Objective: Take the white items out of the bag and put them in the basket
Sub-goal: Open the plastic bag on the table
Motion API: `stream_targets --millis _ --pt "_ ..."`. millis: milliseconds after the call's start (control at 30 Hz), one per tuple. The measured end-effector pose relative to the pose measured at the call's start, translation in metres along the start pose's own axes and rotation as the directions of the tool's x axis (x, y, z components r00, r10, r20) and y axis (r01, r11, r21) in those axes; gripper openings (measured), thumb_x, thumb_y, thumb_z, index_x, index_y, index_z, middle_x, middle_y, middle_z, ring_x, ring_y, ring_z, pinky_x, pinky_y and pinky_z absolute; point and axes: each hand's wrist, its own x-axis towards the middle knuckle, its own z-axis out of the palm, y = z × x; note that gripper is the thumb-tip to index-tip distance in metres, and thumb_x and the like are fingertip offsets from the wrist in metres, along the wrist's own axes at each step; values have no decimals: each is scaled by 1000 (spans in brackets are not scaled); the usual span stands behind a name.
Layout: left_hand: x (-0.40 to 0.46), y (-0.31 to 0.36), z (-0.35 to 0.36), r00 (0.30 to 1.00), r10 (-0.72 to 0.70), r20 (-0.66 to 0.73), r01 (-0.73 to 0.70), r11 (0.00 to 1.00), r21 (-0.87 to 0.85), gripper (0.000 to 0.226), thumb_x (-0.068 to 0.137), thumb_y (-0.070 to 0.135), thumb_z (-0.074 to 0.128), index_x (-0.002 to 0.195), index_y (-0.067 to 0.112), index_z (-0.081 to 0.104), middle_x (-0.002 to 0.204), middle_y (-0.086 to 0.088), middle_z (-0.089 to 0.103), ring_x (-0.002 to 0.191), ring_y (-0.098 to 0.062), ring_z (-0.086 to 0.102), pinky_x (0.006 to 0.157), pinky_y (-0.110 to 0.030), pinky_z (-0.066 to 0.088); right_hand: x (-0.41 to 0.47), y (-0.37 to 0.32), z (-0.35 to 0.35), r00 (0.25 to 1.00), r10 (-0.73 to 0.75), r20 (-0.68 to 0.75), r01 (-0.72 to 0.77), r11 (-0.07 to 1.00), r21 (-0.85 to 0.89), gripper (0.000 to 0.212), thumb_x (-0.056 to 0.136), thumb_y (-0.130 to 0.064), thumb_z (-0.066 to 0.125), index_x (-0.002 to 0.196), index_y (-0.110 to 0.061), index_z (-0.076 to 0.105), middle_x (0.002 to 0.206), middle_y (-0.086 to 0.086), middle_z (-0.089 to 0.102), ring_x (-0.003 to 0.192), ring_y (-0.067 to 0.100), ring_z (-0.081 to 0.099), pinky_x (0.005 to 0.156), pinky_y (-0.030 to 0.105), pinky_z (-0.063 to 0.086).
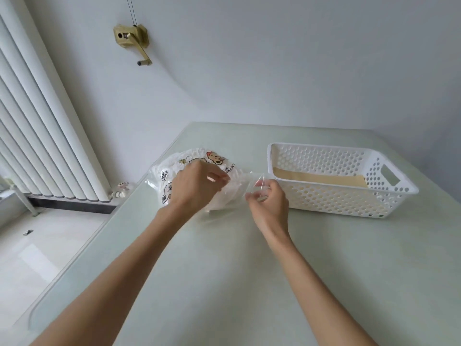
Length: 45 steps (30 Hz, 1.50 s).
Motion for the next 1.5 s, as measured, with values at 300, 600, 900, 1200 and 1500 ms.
stream_targets --millis 300,600,900,1200,1500 --pt "25 6 -26 868 -233 438 287 956 -60 20 89 30 56 99 12 57 78 1 47 64 -15 45 61 -28 50 -8 -24 6 967 -252 -40 250 967 -40 44 80 -5 63 102 -25 32 71 -12 55 67 17 60 64 30 42" --pt "31 15 -18 981 15 195 -115 850 514 16 83 37 67 90 24 73 101 0 69 98 -25 63 71 -26 37 -9 3 -5 935 -353 30 352 920 -169 40 83 -8 62 97 -24 28 68 -6 55 61 13 56 60 32 43" --pt "49 3 -56 997 64 36 -73 846 528 18 90 44 61 95 26 65 84 4 70 89 -21 63 66 -28 37 3 3 -20 909 -381 168 416 828 -377 30 88 -20 64 95 -24 35 88 -8 57 72 16 60 63 31 41" --pt "39 2 -35 985 9 172 -85 894 441 10 92 34 61 97 26 60 105 3 69 97 -25 61 69 -30 36 -48 -4 0 631 -676 381 774 510 -376 59 83 -62 53 123 -18 55 106 -7 66 96 11 57 92 28 38" --pt "50 3 -52 969 -8 246 -62 959 277 7 91 25 65 88 28 58 82 9 74 56 1 59 64 -24 44 -23 -8 12 489 -756 435 865 354 -355 14 83 -22 59 78 -22 72 85 -9 68 72 15 62 75 23 42"
